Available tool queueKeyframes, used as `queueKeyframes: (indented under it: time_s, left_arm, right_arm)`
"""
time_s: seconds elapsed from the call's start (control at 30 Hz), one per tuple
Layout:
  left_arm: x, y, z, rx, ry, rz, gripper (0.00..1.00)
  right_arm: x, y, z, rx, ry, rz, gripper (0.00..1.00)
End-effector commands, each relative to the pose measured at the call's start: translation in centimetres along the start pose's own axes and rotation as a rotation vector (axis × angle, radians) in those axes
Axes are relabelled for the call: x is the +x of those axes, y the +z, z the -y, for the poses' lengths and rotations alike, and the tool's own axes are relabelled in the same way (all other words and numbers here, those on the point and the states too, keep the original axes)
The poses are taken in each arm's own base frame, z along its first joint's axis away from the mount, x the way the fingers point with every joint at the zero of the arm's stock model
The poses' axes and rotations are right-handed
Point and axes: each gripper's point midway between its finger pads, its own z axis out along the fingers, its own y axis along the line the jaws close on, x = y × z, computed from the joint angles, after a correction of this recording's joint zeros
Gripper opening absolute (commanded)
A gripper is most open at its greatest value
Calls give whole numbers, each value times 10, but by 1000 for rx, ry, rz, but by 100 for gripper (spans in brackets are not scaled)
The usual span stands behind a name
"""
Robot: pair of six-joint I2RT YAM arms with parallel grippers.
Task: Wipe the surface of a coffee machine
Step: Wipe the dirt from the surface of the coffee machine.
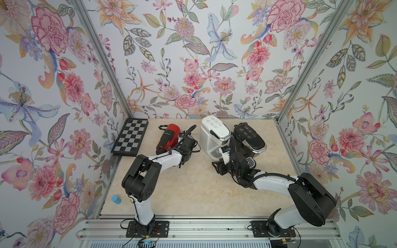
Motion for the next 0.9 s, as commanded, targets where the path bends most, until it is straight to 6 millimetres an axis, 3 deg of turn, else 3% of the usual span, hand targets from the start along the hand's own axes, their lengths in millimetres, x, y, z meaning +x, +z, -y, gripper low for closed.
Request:
queueKeyframes:
  time_s: [0.0,0.37,0.5,0.63,0.87]
  left_arm:
    - [-30,-22,-23,-124,16,77,0]
    - [-101,-45,-38,-369,143,182,0]
    - [-115,-31,-37,-401,172,178,0]
    - [-113,-8,-32,-363,165,154,0]
    - [-69,24,-26,-335,196,36,0]
  right_arm:
    - [-3,2,-1,-10,11,3,60]
    - [-3,3,-2,-11,12,4,60]
    - [-3,3,-3,-14,11,3,60]
    - [-4,2,-1,-6,10,7,60]
    - [-5,0,0,-3,11,12,60]
